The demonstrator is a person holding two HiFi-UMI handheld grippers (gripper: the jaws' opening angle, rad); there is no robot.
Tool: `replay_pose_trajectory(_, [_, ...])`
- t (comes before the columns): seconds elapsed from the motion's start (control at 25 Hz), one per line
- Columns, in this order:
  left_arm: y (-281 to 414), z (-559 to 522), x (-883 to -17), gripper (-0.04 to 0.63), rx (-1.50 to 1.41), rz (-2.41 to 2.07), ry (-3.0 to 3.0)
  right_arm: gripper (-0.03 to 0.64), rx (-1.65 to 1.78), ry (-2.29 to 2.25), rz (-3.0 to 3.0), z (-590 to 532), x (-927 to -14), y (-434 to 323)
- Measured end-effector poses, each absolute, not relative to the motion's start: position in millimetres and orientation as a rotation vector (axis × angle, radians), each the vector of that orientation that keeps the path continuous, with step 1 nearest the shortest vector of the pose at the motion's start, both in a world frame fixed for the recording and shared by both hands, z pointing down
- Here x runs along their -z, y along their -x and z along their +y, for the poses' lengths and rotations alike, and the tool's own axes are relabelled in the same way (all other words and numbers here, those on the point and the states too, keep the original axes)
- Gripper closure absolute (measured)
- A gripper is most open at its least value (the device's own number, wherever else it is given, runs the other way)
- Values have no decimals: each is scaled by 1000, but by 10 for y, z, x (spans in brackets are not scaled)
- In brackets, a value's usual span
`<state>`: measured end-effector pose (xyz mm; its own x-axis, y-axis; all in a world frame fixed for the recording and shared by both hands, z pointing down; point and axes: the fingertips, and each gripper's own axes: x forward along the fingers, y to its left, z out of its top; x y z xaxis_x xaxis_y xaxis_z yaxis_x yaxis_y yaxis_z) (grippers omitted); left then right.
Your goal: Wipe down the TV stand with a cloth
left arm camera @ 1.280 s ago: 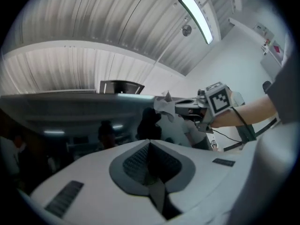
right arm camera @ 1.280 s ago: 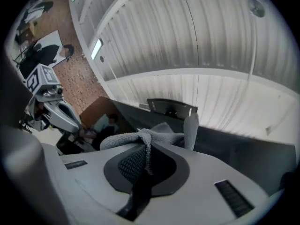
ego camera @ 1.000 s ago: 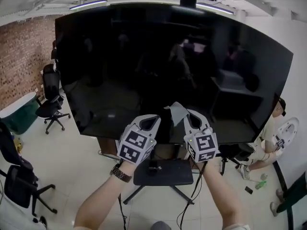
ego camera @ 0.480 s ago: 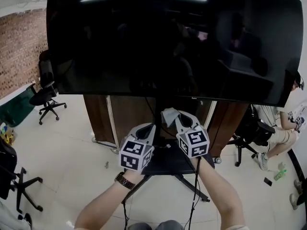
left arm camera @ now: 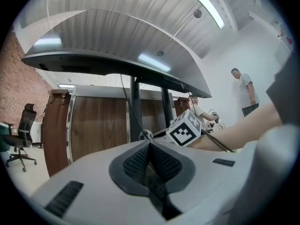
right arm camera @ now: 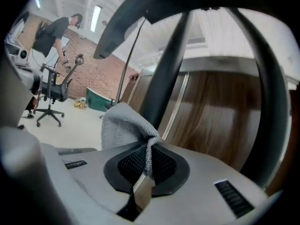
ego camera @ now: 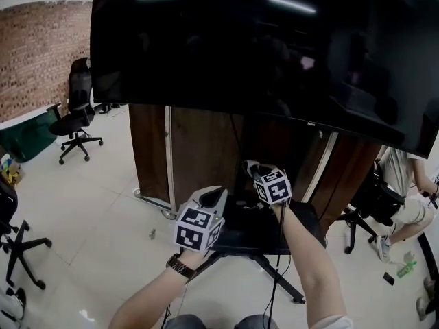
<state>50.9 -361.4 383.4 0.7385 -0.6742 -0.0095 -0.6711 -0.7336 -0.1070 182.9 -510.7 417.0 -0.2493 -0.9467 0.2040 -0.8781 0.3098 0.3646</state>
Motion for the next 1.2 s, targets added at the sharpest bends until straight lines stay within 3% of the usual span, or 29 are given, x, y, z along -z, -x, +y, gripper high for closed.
replay_pose_trajectory(0.2, [-445,-3688,-3910,572,51,1108,2850,611,127,-1620,-2238,-4995,-4458,-2112])
replay_pose_trajectory(0.48, [-754,-3578,-3986,572,38,1017,2874,611,777,-2242,-2064,-4189,-2622,-3252])
replay_pose_trajectory(0.56, [-788,-3571,-3988,572,23,1005,2880,611,591,-2217,-2020,-4266,-2884,-3485])
replay_pose_trajectory(0.68, [-809,-3536,-4022,572,13,992,2901,611,208,-2036,-1921,-4354,-4033,-3676])
replay_pose_trajectory(0.8, [-815,-3478,-4085,572,26,968,2914,611,125,-1991,-1928,-4085,-4659,-3588])
replay_pose_trajectory(1.08, [-1026,-3315,-4218,572,8,919,2963,611,227,-1737,-2424,-3861,-4173,-2109])
replay_pose_trajectory(1.2, [-1108,-3232,-4264,572,12,886,2975,611,112,-1758,-2341,-3962,-4511,-2163])
